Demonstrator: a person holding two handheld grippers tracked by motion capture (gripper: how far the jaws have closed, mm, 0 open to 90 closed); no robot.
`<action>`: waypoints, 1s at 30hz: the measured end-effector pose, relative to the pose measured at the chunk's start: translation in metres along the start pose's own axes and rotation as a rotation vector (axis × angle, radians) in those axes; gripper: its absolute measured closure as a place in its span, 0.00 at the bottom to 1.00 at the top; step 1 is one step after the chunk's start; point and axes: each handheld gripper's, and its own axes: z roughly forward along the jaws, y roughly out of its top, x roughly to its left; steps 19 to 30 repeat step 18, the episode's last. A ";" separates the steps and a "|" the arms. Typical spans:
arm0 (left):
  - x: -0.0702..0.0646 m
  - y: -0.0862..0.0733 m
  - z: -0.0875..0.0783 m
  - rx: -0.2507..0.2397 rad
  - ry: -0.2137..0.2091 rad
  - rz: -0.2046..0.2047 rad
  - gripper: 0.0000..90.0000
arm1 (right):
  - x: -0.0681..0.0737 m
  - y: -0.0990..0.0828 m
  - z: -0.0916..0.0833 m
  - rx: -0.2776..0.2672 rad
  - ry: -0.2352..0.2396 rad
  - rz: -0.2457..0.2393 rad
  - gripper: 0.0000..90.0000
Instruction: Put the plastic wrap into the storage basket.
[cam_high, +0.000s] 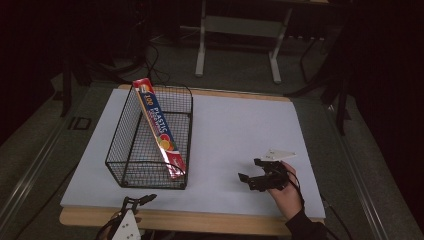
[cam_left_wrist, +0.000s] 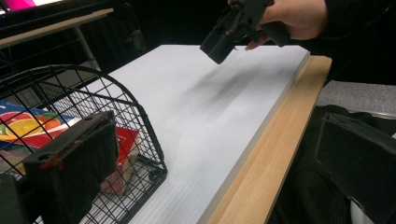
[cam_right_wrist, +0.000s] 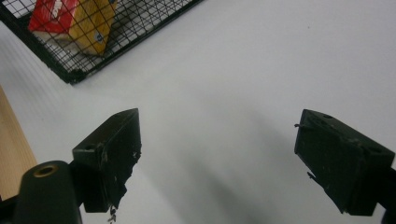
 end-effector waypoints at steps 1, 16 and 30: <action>0.000 0.000 0.000 0.004 -0.002 0.002 0.00 | -0.001 -0.007 -0.002 -0.014 -0.002 -0.004 0.16; -0.002 0.000 0.001 0.003 -0.014 0.002 0.00 | -0.002 -0.018 -0.001 -0.061 -0.061 -0.037 0.19; -0.002 0.000 0.001 0.004 -0.014 0.004 0.00 | 0.001 -0.018 0.000 -0.048 -0.071 -0.050 0.19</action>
